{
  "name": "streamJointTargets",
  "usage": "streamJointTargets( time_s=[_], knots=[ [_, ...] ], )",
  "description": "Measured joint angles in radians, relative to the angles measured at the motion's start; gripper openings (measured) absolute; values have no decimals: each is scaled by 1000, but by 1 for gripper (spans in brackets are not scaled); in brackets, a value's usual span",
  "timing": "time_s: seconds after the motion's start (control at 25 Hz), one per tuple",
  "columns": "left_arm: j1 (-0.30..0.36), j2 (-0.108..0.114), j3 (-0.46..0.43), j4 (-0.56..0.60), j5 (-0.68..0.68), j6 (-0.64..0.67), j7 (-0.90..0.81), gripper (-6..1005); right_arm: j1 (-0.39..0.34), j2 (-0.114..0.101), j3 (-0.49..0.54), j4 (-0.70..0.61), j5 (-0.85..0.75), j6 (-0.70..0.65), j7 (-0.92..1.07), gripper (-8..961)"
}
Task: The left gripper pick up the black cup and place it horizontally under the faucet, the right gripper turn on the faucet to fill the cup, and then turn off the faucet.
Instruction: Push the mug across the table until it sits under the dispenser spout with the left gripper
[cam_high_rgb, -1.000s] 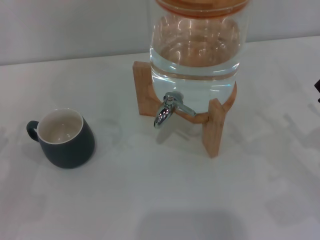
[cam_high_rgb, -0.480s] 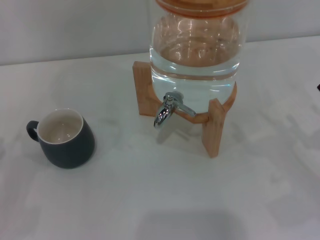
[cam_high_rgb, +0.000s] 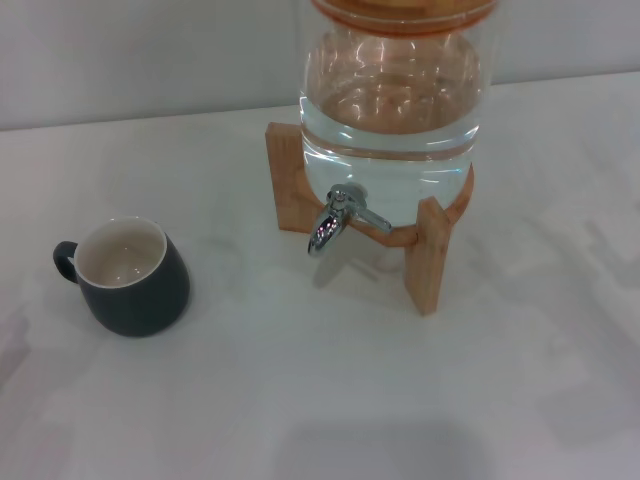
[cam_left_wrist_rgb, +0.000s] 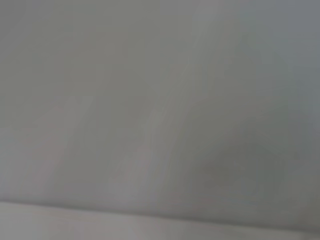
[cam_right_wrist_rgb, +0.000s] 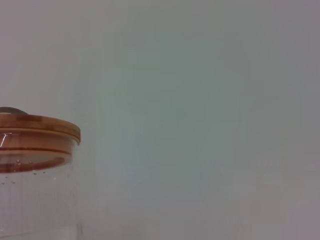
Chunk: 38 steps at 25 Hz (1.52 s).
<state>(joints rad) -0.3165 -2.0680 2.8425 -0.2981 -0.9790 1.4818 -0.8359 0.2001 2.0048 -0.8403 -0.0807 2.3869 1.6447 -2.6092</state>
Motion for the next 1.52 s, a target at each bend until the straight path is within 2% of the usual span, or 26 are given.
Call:
streamJointTargets(
  time_s=[0.48,0.88,1.52],
  knots=[
    [-100,-5,0,2,81,-158,29,876,4,1,0,3,-3,-3,-1,794],
    [-154,-7,0,7,146,-231,35,873,5,3,-1,8,-7,-2,-1,794],
    [-222,-8,0,22,178,-315,57,869,7,5,-6,13,-8,0,0,794]
  ],
)
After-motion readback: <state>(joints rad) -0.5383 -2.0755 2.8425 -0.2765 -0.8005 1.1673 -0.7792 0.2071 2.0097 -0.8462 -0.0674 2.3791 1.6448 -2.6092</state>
